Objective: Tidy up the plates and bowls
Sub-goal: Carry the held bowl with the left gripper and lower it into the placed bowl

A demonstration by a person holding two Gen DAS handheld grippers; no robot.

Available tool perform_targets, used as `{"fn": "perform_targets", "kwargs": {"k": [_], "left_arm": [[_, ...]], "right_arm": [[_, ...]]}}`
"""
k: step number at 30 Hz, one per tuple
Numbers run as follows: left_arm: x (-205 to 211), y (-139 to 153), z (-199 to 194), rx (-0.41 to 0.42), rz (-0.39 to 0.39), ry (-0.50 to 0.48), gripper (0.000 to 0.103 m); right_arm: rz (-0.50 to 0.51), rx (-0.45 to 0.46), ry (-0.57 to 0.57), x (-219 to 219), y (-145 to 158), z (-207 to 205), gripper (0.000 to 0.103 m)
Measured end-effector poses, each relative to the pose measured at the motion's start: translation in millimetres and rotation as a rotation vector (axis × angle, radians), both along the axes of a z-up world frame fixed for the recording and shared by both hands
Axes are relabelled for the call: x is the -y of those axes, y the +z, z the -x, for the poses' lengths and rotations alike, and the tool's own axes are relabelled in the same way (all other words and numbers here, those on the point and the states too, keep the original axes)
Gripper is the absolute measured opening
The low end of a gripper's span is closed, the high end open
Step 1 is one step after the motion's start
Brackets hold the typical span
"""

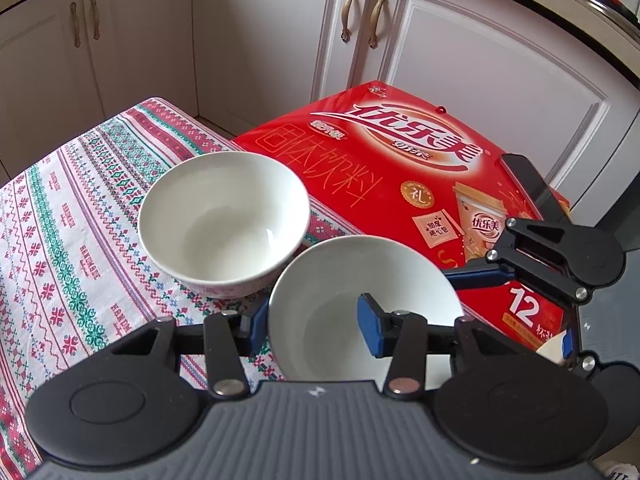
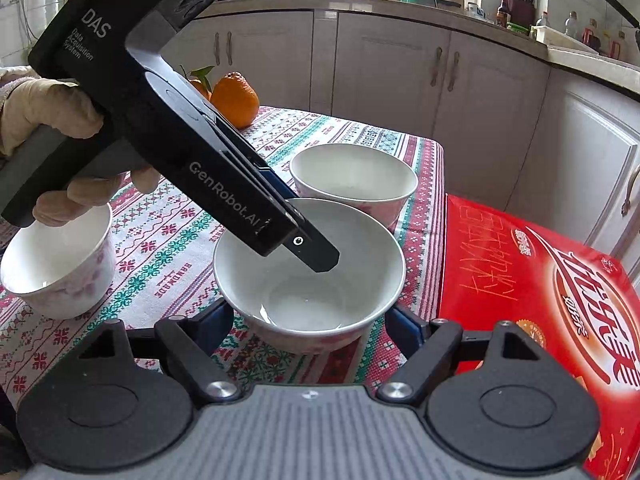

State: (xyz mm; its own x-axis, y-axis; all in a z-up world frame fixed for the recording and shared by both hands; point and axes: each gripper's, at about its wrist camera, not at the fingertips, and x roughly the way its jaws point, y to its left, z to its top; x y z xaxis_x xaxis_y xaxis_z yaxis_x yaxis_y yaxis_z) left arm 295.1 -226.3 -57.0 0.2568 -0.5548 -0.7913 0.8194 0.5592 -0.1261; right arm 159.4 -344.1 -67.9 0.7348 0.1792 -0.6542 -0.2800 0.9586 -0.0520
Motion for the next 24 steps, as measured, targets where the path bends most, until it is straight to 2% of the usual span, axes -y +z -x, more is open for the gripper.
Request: {"fn": "perform_targets", "kwargs": {"k": [12,24], "left_arm": [[-20,22,27,0.023,0.026,0.009,0.045],[-54,44,56,0.066,0.052,0.05,0.045]], "right_arm": [[-0.035,-0.008,0.029,-9,20,17,0.086],[-0.023,0.003,0.095,-35,39,34,0.086]]}}
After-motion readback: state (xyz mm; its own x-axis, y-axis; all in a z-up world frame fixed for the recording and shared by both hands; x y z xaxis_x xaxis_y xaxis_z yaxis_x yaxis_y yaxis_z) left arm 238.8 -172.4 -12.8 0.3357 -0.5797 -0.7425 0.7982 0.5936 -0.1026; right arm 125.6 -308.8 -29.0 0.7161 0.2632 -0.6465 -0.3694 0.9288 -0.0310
